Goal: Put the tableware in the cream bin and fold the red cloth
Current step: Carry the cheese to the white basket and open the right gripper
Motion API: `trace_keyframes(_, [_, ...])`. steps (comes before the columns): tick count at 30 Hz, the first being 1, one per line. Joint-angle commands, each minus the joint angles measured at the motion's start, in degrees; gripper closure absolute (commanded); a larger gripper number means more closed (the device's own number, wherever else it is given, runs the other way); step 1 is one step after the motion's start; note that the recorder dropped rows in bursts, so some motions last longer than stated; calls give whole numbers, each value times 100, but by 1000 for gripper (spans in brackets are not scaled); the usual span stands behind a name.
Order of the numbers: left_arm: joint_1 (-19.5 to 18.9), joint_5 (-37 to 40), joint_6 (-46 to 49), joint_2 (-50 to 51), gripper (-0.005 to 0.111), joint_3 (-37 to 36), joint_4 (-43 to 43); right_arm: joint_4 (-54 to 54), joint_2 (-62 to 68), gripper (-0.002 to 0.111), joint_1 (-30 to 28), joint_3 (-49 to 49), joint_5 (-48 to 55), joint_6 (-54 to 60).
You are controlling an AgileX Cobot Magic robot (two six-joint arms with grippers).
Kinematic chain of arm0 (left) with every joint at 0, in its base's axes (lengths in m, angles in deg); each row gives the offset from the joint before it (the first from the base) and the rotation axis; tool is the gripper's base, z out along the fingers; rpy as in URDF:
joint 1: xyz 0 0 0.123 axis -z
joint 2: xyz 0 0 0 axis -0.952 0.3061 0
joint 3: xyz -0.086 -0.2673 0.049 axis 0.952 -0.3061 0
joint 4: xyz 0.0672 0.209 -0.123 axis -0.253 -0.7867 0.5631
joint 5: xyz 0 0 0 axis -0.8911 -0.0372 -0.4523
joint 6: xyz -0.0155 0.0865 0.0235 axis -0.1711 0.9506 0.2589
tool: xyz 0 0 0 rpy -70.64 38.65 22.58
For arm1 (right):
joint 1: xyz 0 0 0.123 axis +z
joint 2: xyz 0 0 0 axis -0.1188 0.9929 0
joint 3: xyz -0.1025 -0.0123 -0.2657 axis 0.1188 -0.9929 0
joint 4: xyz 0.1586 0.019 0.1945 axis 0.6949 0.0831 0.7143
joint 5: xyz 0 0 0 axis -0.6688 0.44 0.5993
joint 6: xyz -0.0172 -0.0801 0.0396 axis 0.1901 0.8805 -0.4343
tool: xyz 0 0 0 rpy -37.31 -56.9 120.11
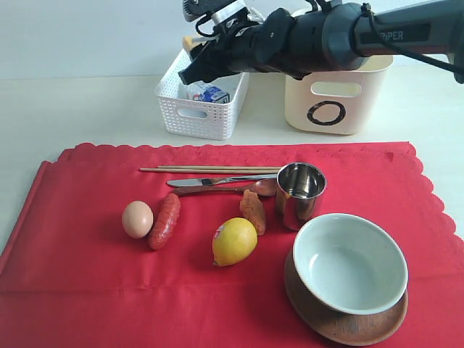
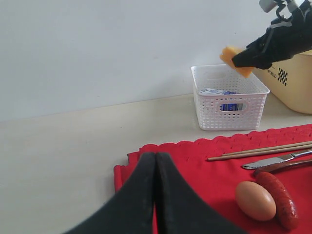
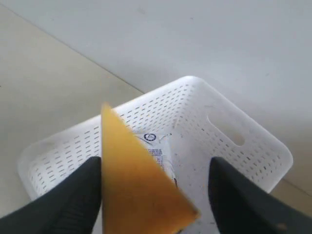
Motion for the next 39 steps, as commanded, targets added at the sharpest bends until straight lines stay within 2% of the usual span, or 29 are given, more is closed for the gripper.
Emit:
trace_keyframes(1, [35, -5, -8, -37, 105, -17, 3, 24, -29, 35, -16, 72, -145, 15])
trace_keyframes(6, [35, -5, -22, -37, 105, -17, 3, 794, -29, 33, -16, 72, -145, 15])
trace_keyframes(15, [35, -5, -11, -37, 105, -17, 3, 705, -203, 33, -16, 72, 344, 35])
trace_keyframes(24, [35, -5, -27, -37, 105, -17, 3, -108, -851, 33, -16, 72, 1742, 35])
trace_keyframes(32, [35, -5, -16, -37, 105, -17, 3, -317, -1337, 34, -16, 72, 3187, 35])
trace_keyframes(39, [35, -5, -27, -37, 105, -17, 3, -138, -1361, 36, 24, 72, 4460, 565])
